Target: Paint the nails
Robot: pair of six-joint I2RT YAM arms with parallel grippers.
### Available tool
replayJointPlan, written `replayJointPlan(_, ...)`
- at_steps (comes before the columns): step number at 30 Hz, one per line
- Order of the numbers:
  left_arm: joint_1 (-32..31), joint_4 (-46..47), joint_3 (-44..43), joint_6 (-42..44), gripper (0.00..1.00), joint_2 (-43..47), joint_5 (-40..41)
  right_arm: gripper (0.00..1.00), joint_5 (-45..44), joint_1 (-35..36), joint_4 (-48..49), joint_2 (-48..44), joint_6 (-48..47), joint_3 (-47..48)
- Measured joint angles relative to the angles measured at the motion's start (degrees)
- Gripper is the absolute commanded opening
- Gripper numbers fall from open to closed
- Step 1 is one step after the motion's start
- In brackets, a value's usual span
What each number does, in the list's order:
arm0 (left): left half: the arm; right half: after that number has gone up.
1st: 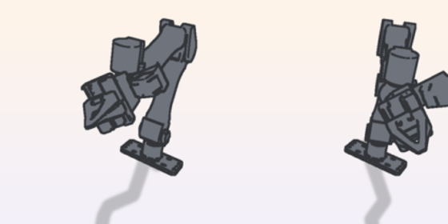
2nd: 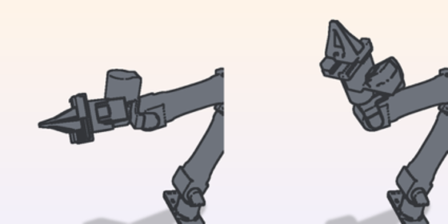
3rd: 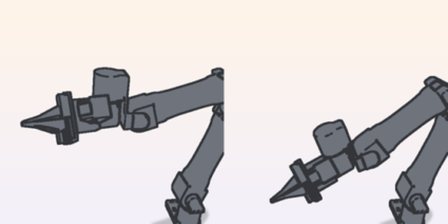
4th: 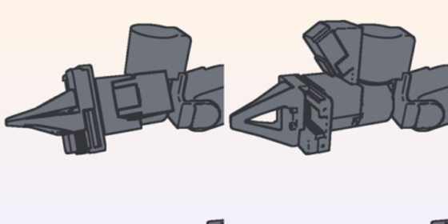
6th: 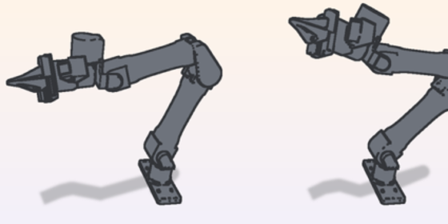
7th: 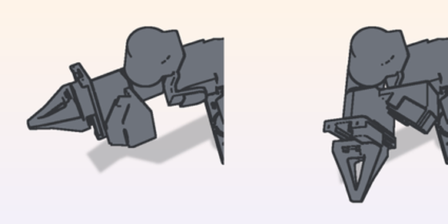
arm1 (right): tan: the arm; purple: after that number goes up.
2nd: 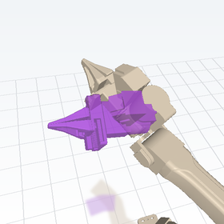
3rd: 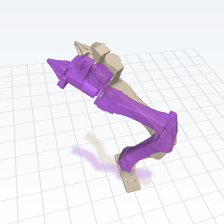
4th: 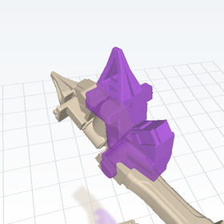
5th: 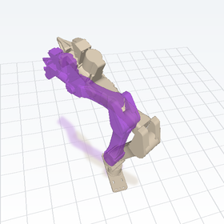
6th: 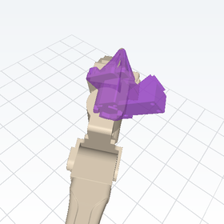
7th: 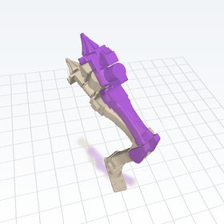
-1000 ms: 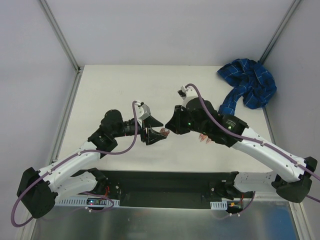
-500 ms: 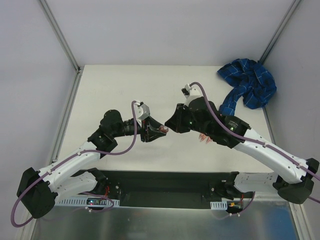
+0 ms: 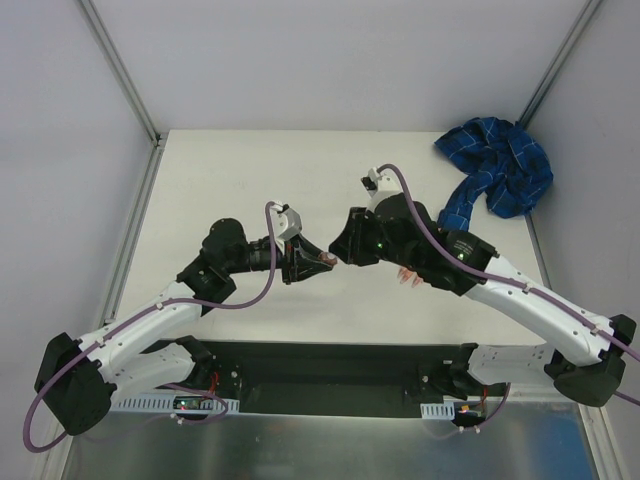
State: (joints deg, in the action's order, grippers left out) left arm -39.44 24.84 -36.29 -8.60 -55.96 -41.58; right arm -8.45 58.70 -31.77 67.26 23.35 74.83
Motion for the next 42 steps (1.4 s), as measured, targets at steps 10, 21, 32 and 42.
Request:
replayJointPlan(10, 0.0, -2.6, 0.0, 0.5, 0.0, 0.0, 4.0, 0.54, -3.5, 0.4, -4.4, 2.5, 0.0, 4.8)
replayJointPlan(21, 0.0, -4.7, 0.0, 1.1, 0.0, 0.9, 6.2, 0.37, -4.4, 1.6, -5.0, 8.2, 1.5, 6.7)
replayJointPlan(32, 0.1, -4.8, 0.0, 1.1, 0.0, 1.5, 2.3, 0.01, -2.8, 1.6, -4.3, 6.5, -0.7, 4.9)
replayJointPlan(42, -0.4, -3.0, -1.9, -6.0, 0.0, -5.3, -24.5, 0.0, 27.2, 0.3, 6.2, -5.6, -29.8, -10.1)
